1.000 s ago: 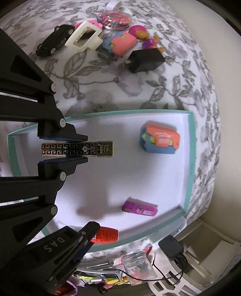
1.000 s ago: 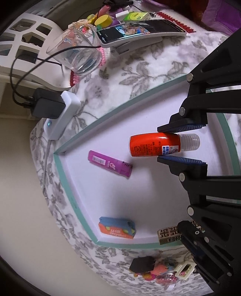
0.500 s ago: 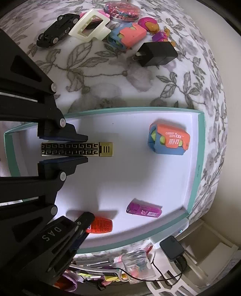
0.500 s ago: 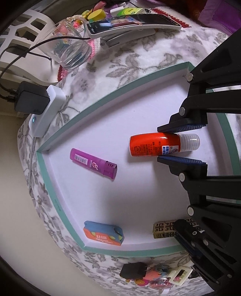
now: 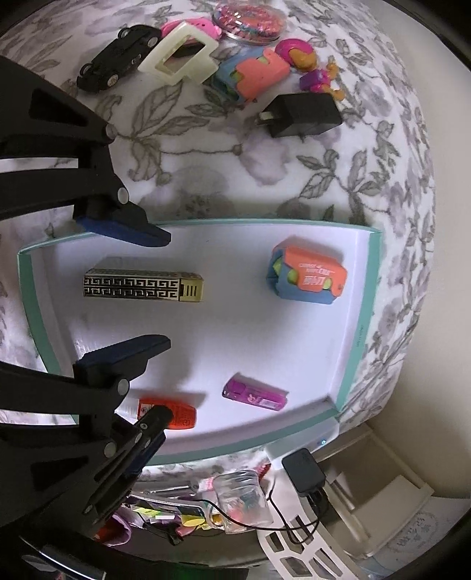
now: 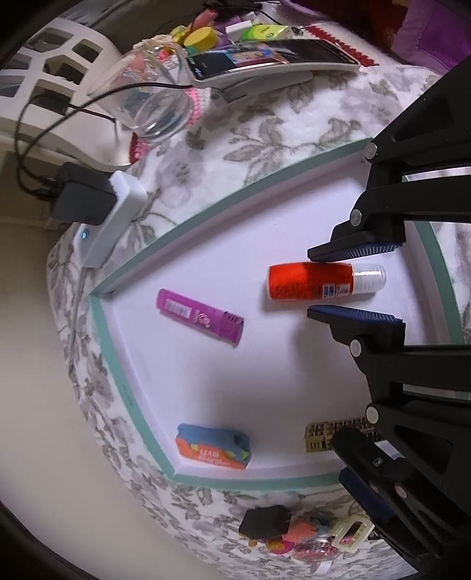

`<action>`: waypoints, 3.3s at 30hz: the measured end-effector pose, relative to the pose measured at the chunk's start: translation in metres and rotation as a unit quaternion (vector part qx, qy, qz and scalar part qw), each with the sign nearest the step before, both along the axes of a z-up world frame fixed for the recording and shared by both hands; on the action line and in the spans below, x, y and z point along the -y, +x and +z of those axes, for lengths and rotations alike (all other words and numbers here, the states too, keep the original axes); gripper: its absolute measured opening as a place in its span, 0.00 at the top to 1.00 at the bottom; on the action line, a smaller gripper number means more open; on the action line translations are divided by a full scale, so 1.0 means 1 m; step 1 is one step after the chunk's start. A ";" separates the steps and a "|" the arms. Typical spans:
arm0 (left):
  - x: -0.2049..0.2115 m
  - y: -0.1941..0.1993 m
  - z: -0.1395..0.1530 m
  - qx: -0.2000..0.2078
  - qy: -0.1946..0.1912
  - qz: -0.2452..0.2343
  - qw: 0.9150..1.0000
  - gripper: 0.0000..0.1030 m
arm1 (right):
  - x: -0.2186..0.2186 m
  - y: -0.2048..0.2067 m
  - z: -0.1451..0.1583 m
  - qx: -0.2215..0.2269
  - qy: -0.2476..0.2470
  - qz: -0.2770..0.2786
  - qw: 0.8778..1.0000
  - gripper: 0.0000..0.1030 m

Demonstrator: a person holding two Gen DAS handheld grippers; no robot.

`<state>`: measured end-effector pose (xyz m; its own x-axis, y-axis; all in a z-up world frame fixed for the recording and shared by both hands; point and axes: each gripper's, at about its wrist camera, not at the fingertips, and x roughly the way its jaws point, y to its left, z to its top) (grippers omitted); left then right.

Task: Organize rigid objects
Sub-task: 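Lower the gold bar into the tray and open the left gripper while the right releases the red bottle, then move both grippers back over the remaining items beside the tray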

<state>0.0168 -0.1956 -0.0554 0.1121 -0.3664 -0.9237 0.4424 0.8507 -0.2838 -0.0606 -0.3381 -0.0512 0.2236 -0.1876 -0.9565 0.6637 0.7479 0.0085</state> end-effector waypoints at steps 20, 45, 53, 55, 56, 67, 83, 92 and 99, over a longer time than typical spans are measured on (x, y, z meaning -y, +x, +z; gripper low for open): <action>-0.030 0.015 0.040 0.091 0.039 0.041 0.994 0.22 | -0.015 0.004 0.026 0.051 -0.033 0.025 0.998 0.44; -0.081 0.032 0.056 0.101 0.021 0.107 0.989 0.09 | -0.031 0.010 0.015 0.091 -0.007 0.069 0.993 0.00; -0.120 0.043 0.066 0.098 -0.012 0.167 0.981 0.07 | -0.031 0.007 0.014 0.108 0.005 0.059 0.992 0.00; -0.131 0.046 0.067 0.090 -0.021 0.181 0.979 0.07 | -0.030 0.006 0.016 0.116 0.011 0.053 0.992 0.00; -0.137 0.048 0.067 0.089 -0.022 0.189 0.978 0.06 | -0.029 0.006 0.016 0.120 0.014 0.052 0.991 0.00; -0.203 0.057 0.088 0.145 0.006 0.266 0.953 0.06 | -0.055 0.013 0.064 0.217 -0.002 0.094 0.972 0.00; -0.256 0.076 0.064 0.080 0.070 0.314 0.944 0.06 | -0.154 0.063 0.087 0.216 -0.011 0.224 0.950 0.06; -0.249 0.089 0.029 0.026 0.084 0.305 0.948 0.06 | -0.193 0.092 0.041 0.160 0.025 0.272 0.949 0.11; -0.245 0.097 0.003 -0.011 0.089 0.301 0.949 0.07 | -0.216 0.102 0.003 0.114 0.042 0.301 0.946 0.17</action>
<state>0.1141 0.0494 -0.0523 0.2316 -0.0798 -0.9695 -0.1434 0.9829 -0.1151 0.0416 -0.1217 -0.0480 0.4675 0.1139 -0.8766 0.0918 0.9800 0.1763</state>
